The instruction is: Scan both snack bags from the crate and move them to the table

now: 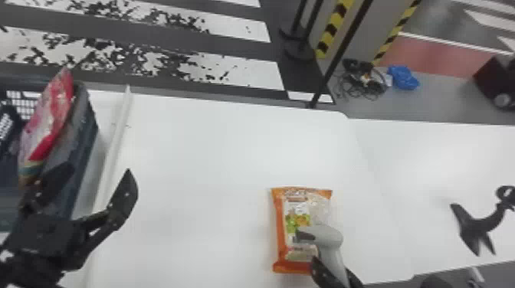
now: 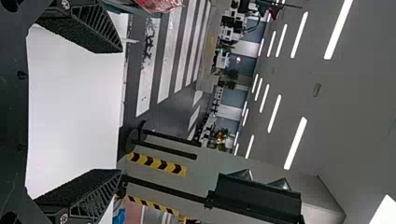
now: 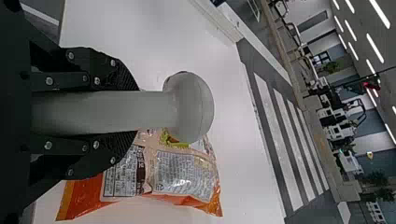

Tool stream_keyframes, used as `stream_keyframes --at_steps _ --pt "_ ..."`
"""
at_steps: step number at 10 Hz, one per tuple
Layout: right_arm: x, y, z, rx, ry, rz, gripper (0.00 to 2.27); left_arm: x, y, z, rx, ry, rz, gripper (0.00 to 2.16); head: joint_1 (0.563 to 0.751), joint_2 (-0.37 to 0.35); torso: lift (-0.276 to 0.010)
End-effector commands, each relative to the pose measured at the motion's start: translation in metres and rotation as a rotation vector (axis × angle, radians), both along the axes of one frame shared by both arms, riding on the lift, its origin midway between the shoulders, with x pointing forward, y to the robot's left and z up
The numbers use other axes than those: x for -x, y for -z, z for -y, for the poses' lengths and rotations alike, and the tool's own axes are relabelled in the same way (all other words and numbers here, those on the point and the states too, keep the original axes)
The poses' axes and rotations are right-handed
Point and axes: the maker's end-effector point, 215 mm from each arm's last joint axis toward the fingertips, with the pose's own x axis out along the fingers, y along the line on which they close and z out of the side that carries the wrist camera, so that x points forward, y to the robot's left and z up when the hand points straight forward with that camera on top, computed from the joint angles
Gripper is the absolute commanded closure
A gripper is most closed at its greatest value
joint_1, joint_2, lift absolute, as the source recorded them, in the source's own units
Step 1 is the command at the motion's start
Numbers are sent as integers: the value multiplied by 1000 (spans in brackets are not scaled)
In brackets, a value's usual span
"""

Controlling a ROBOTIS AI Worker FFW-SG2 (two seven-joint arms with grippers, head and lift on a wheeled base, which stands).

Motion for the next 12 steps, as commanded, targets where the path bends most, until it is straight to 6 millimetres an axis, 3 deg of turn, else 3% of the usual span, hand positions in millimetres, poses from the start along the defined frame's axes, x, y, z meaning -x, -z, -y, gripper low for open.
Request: stream_keyframes --at_steps 1,6,8,10,12 --pt "-1 13 3 9 6 -15 2243 1 1 -1 -2 0 -2 76 695 -283 -87" --pt "6 43 -20 51 -26 -40 2243 -1 4 -4 -3 -8 -6 76 695 -267 -87" --pt "2 44 -23 87 -27 -16 2243 -1 4 -6 -5 -12 -6 76 695 -247 -87" --pt "-10 20 -8 83 6 35 2243 -1 6 -8 -8 -13 -10 76 695 -237 -87" --pt "-19 -6 22 83 55 70 2243 -1 5 -8 -7 -15 -8 76 695 -254 -87"
